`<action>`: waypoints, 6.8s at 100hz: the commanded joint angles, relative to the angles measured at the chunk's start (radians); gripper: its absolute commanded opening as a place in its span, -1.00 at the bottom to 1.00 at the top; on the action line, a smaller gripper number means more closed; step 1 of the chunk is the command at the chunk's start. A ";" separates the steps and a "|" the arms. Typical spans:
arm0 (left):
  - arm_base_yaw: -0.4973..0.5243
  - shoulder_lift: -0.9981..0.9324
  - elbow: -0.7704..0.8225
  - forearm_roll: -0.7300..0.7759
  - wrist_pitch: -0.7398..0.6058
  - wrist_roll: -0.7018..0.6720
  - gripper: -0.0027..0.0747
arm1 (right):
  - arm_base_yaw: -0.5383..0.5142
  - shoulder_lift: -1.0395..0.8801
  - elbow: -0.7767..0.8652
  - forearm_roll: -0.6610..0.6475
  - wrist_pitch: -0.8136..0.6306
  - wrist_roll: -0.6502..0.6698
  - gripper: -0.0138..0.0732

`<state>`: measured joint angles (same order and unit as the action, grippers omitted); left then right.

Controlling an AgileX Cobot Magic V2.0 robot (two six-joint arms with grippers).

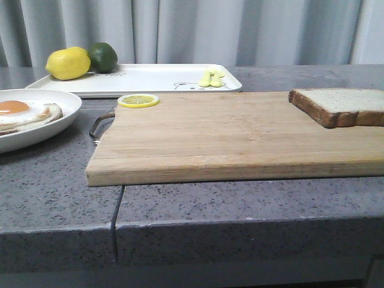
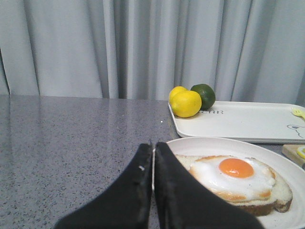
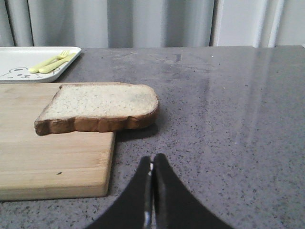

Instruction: Place bread and move sandwich to tray

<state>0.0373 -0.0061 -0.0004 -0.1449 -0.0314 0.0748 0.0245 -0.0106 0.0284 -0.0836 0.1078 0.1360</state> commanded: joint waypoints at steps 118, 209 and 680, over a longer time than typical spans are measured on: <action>0.002 0.288 -0.273 -0.005 -0.039 -0.008 -0.98 | -0.007 0.697 -0.626 0.056 0.251 0.005 0.46; 0.002 0.288 -0.273 -0.005 -0.043 -0.008 -0.98 | -0.321 1.484 -1.168 0.763 0.742 -0.460 0.46; 0.210 1.232 -0.985 -0.197 0.798 0.043 -0.11 | 0.585 1.684 -1.506 1.327 0.641 -1.025 -0.82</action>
<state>0.2460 1.1968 -0.9415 -0.2867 0.7965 0.0849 0.6165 1.7313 -1.4471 1.2063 0.7451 -0.8767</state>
